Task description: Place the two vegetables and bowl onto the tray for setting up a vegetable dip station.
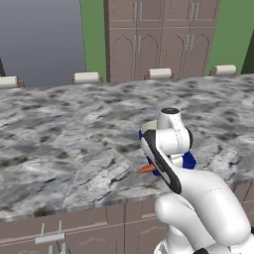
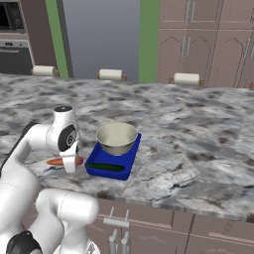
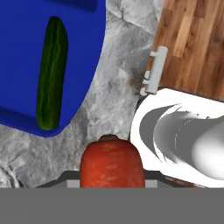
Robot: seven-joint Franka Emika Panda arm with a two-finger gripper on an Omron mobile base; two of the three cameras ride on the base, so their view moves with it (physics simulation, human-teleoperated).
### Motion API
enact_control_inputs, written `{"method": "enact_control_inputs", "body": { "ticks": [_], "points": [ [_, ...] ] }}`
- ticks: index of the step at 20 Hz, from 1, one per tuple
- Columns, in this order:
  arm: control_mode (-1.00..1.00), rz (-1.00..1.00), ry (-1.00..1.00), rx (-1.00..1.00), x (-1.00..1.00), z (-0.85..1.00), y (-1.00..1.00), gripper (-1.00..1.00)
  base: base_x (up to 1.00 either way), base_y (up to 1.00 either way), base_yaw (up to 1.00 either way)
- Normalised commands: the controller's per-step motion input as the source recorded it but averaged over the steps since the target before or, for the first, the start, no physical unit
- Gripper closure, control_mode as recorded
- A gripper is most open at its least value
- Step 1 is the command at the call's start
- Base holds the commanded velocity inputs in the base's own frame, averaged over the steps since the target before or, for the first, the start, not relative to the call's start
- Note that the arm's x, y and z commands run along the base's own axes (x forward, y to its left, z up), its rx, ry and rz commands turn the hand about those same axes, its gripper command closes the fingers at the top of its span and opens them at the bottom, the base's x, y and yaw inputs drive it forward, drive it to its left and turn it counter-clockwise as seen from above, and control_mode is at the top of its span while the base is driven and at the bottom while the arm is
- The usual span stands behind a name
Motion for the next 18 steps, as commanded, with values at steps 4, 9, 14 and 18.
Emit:
{"method": "enact_control_inputs", "body": {
  "ticks": [4, 9, 14, 18],
  "points": [
    [-1.00, -0.17, 0.00, -0.02, 0.00, 0.01, -0.39, 1.00, 0.00, 0.00, 0.00],
    [-1.00, -0.11, 0.00, 0.00, 0.00, 0.00, -0.40, 1.00, 0.00, 0.00, 0.00],
    [-1.00, -0.01, 0.00, -0.01, 0.00, 0.00, -0.38, 1.00, 0.00, 0.00, 0.00],
    [-1.00, 0.00, 0.00, -0.01, 0.00, 0.00, -0.37, 1.00, 0.00, 0.00, 0.00]
  ]
}}
